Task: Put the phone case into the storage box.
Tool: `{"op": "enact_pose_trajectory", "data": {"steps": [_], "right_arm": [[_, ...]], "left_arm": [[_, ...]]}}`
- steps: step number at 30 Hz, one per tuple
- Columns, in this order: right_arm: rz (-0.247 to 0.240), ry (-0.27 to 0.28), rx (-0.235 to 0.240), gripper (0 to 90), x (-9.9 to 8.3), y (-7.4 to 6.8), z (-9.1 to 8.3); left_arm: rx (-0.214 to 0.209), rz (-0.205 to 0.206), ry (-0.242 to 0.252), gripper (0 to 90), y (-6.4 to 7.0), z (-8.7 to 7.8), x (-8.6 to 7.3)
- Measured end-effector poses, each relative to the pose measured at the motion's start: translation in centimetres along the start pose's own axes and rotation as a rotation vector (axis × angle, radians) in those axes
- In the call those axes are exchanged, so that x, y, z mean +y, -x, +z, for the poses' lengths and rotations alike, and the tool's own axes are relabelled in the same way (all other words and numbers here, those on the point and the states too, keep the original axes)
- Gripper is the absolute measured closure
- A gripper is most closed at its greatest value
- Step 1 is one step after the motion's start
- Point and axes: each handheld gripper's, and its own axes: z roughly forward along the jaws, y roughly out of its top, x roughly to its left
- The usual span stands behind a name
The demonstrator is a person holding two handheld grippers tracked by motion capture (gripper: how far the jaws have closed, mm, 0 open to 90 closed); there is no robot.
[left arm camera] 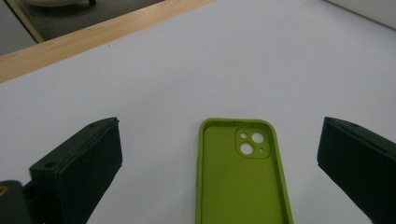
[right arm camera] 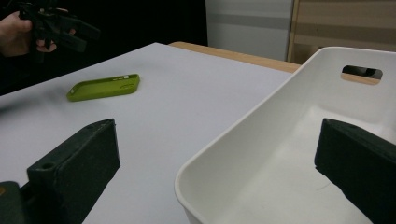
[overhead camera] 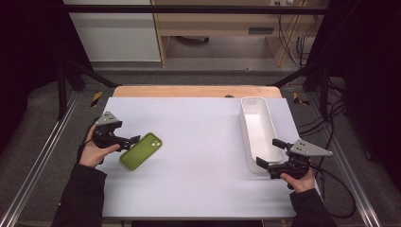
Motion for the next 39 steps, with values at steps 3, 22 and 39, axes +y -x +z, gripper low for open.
{"op": "enact_pose_trajectory", "data": {"steps": [3,22,39], "right_arm": [[0.002,-0.001,-0.002,0.5,0.0,0.0,0.0],[0.003,-0.002,0.001,0.5,0.0,0.0,0.0],[0.001,-0.007,0.001,0.5,0.0,-0.1,0.1]], "left_arm": [[0.004,-0.003,-0.017,0.0,-0.2,0.3,-0.3],[0.027,-0.014,-0.088,0.5,-0.4,1.4,-1.8],[0.048,-0.005,-0.163,3.0,-0.5,2.4,-2.5]]}}
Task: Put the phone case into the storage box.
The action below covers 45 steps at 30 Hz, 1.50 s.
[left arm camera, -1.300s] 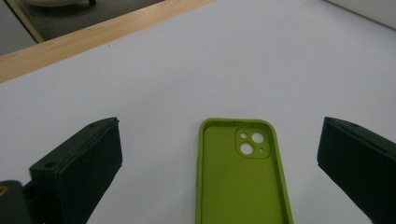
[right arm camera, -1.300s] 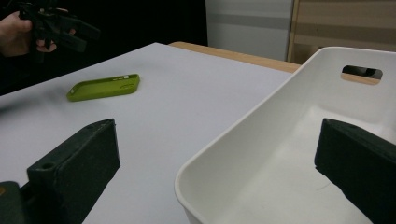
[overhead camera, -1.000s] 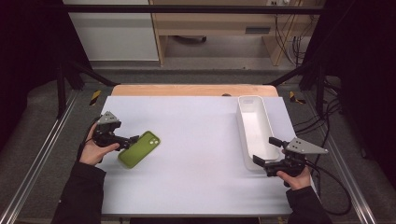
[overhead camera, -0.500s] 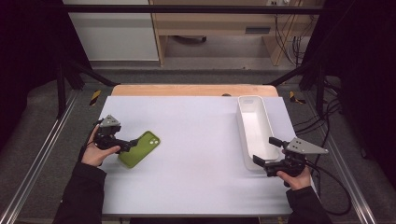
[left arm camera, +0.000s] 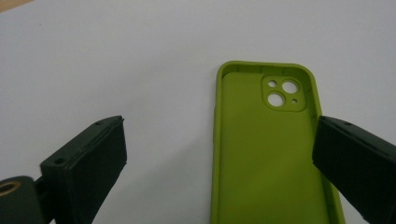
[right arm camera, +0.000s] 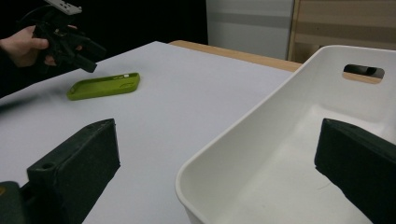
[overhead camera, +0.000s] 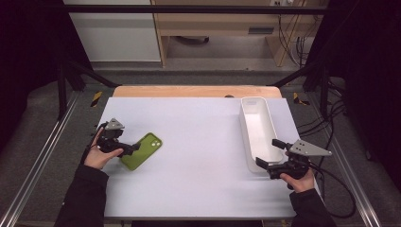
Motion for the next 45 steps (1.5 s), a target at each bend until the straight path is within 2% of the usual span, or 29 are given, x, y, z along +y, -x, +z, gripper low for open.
{"op": "enact_pose_trajectory", "data": {"steps": [6,15,20,23,27,32,45], "right_arm": [[-0.001,0.001,0.000,0.5,0.0,0.0,0.0],[0.000,-0.001,0.000,0.5,0.0,0.0,0.0],[-0.001,-0.001,-0.001,0.5,0.0,0.0,0.0],[-0.001,-0.001,-0.002,0.5,0.0,0.0,0.0],[-0.001,-0.001,-0.002,0.5,0.0,0.0,0.0],[0.000,-0.002,0.000,0.5,0.0,0.0,0.0],[0.000,-0.003,0.001,0.5,0.0,0.0,0.0]], "left_arm": [[0.011,-0.021,-0.018,4.9,-0.2,0.3,-0.3],[0.030,-0.018,-0.054,9.6,0.0,0.5,-0.5],[0.031,-0.023,-0.067,13.3,0.0,0.7,-0.6],[0.015,-0.031,-0.072,16.2,0.0,0.7,-0.8],[0.024,-0.031,-0.081,18.8,0.0,0.8,-1.0],[0.036,-0.019,-0.091,26.1,0.0,0.8,-1.1],[0.021,-0.023,-0.116,48.8,0.2,0.8,-1.2]]}}
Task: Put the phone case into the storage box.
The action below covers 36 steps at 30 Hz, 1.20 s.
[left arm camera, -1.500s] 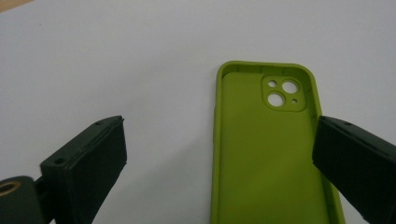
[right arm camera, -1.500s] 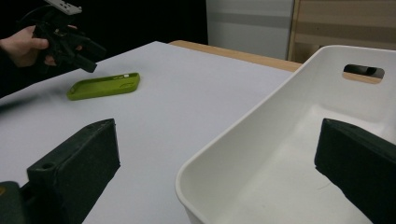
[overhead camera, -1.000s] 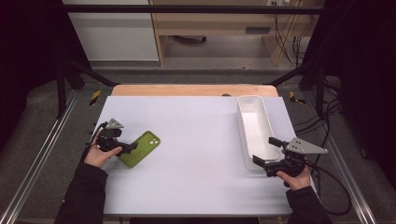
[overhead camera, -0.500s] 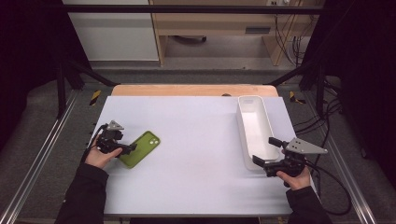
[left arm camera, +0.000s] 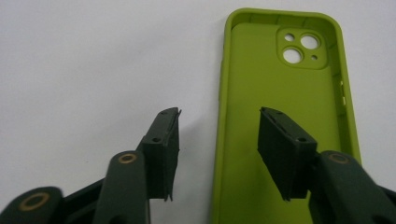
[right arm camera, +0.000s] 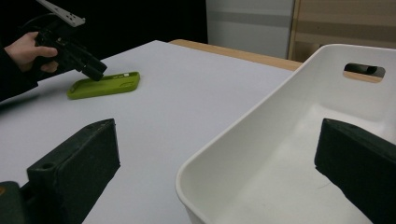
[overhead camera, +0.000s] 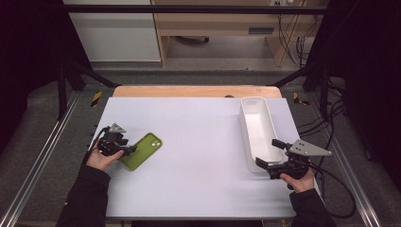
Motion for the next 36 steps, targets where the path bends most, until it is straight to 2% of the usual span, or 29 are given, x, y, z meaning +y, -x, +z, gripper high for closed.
{"op": "enact_pose_trajectory", "data": {"steps": [10,19,27,36], "right_arm": [[0.000,0.000,0.000,0.5,0.00,0.00,-0.01],[0.000,0.000,0.001,0.5,0.01,0.00,-0.01],[0.001,0.000,0.001,0.5,0.01,0.00,-0.02],[0.001,0.000,0.000,0.5,0.01,0.01,-0.02]], "left_arm": [[-0.018,-0.004,-0.032,61.4,-0.17,0.20,-0.14],[-0.042,-0.019,-0.035,72.0,-0.52,0.19,-0.23],[-0.060,-0.014,-0.027,78.3,-0.54,0.26,-0.24],[-0.042,0.002,-0.018,84.8,-0.48,0.26,-0.31]]}}
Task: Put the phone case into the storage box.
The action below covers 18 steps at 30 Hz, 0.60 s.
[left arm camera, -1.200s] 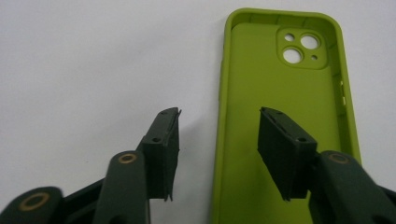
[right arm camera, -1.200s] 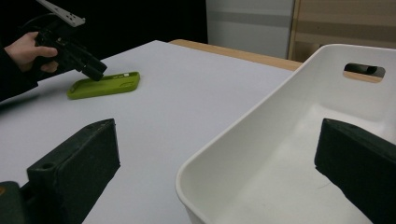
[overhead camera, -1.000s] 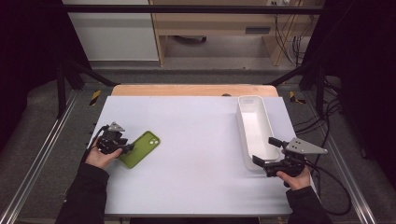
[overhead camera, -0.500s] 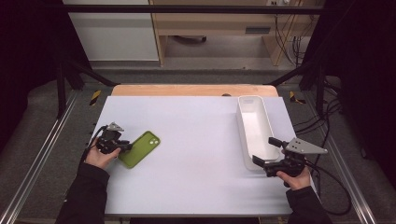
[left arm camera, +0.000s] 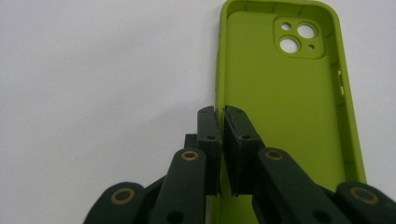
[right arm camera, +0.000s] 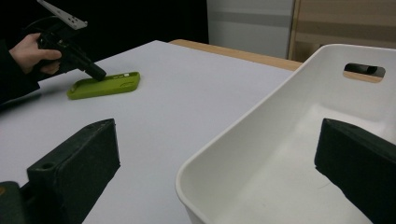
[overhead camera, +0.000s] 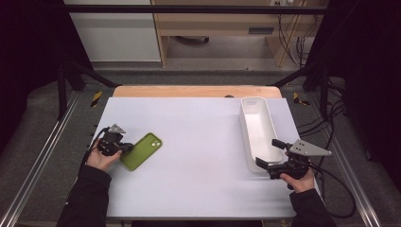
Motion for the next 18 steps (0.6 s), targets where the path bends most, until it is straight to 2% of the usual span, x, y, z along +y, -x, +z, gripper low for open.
{"op": "enact_pose_trajectory", "data": {"steps": [9,18], "right_arm": [[0.000,0.000,0.001,0.5,0.00,0.00,0.00],[0.000,-0.001,0.002,0.5,0.01,0.01,-0.03]], "left_arm": [[0.008,0.029,0.000,86.8,0.15,-0.05,-0.03],[-0.004,0.028,0.007,87.8,0.22,-0.05,-0.06]]}}
